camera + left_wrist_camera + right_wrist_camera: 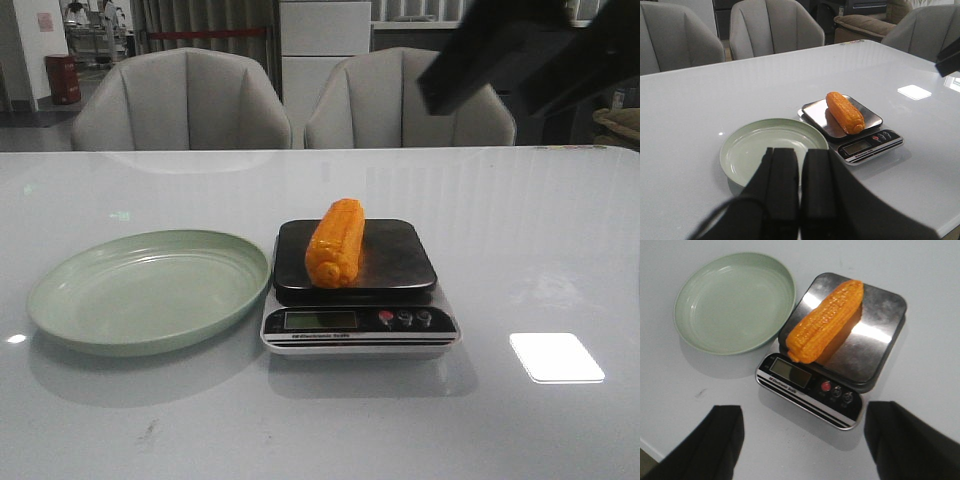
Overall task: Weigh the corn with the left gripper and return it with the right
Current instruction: 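Lower the right gripper over the corn on the scale and close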
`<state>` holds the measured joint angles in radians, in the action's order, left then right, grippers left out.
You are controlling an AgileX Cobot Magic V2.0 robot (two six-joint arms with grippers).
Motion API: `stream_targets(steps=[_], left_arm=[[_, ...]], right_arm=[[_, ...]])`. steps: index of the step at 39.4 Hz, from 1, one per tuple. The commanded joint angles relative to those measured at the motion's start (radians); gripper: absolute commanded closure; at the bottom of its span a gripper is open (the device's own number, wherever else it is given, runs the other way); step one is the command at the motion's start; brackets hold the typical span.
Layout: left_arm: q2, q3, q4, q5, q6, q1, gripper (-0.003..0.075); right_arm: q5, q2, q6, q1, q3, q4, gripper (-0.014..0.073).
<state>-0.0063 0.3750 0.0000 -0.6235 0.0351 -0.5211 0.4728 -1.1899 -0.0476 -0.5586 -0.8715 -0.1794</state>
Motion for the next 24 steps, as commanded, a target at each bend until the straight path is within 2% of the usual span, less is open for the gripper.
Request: stream_targets(steps=[1, 7, 13, 19, 24], left_arm=[[0.004, 0.024, 0.0, 0.081, 0.004, 0.002, 0.0607], [0.004, 0.024, 0.0, 0.077, 0.004, 0.002, 0.0607], [0.004, 0.024, 0.0, 0.077, 0.004, 0.002, 0.0607], [0.004, 0.024, 0.0, 0.077, 0.004, 0.002, 0.0607], [0.004, 0.024, 0.0, 0.077, 0.004, 0.002, 0.0607]], right_arm=[[0.036, -0.118, -0.035, -0.001, -0.152, -0.063, -0.0005], [0.19, -0.313, -0.126, -0.005, -0.36, -0.062, -0.0005], [0.306, -0.485, -0.261, -0.009, -0.542, 0.0, -0.0005], [0.415, -0.615, -0.439, -0.01, -0.666, 0.117, -0.0005], [0.449, -0.69, -0.523, -0.01, -0.727, 0.136, -0.0005]])
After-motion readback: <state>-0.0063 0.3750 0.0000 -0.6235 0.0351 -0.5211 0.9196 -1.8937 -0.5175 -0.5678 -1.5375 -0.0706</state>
